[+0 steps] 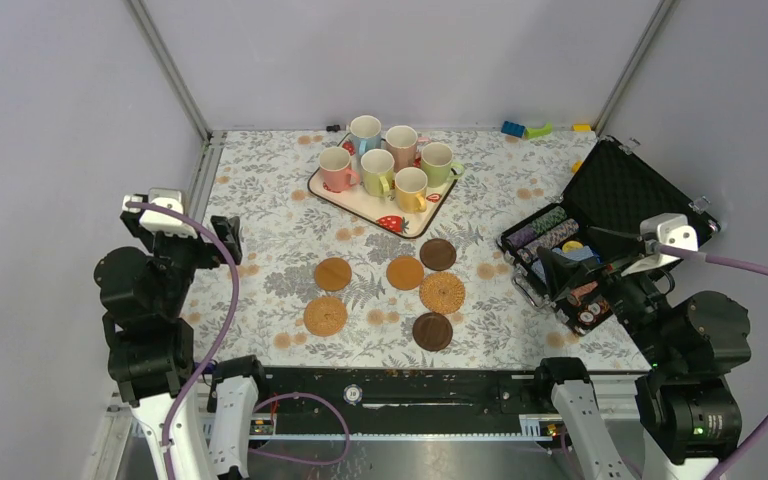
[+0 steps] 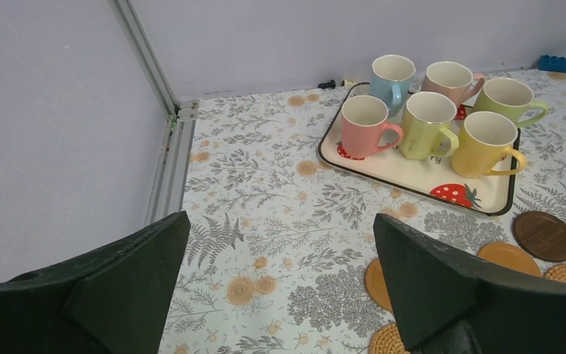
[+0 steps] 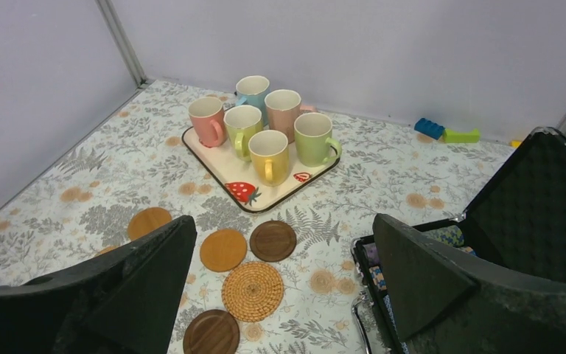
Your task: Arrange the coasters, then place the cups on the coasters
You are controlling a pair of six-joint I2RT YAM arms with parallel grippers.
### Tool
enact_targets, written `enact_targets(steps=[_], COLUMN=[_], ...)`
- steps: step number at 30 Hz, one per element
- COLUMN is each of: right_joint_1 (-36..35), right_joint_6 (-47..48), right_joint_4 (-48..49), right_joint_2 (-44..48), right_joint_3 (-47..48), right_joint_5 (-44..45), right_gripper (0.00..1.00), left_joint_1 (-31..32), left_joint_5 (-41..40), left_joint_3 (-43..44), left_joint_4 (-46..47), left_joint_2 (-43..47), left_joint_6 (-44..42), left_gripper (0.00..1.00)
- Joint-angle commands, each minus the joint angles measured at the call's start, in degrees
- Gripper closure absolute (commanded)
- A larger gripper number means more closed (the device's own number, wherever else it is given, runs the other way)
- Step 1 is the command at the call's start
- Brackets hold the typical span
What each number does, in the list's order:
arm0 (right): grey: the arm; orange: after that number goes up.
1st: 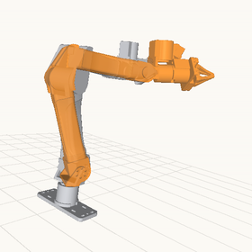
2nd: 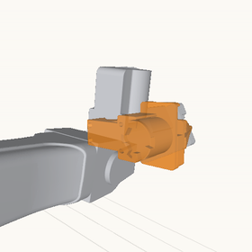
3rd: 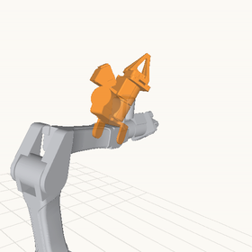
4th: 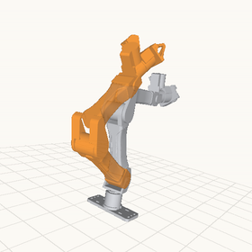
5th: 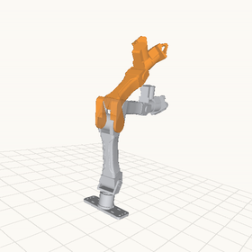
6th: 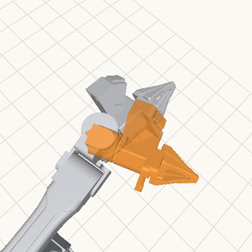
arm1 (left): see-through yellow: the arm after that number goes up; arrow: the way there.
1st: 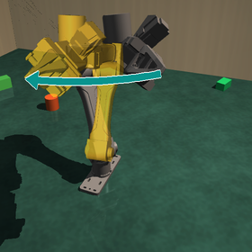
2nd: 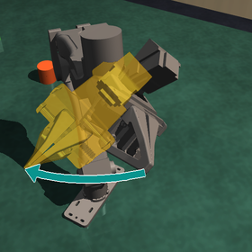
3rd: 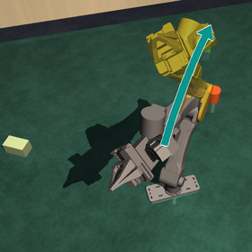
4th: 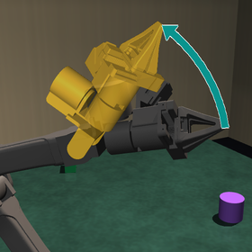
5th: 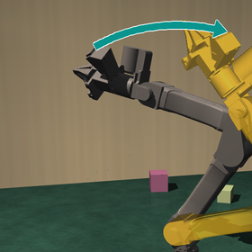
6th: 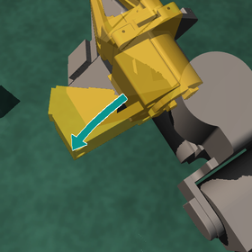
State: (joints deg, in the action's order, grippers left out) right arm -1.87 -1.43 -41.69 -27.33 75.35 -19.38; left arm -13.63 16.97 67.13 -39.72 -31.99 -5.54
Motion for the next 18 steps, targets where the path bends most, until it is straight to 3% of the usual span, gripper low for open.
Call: enact_targets(steps=[1,11,18], right_joint_1=[-0.14,-0.10,-0.14], right_joint_6=[0.99,5.24,6.45], right_joint_4=[1.29,4.52,7.53], right_joint_2=[-1.33,-1.41,-1.73], right_joint_3=[-2.20,-10.41,-17.14], right_joint_5=[-5.51,-19.44,-32.83], right_gripper=[0.02,0.02,0.02], left_joint_1=[-0.39,-0.61,-0.50], left_joint_5=[3.54,10.06,20.23], left_joint_3=[-1.03,-1.71,-8.04], left_joint_4=[1.39,0.59,-5.15], left_joint_2=[0.46,-0.47,0.08], left_joint_6=[-0.71,-3.55,-17.61], left_gripper=[0.01,0.01,0.01])
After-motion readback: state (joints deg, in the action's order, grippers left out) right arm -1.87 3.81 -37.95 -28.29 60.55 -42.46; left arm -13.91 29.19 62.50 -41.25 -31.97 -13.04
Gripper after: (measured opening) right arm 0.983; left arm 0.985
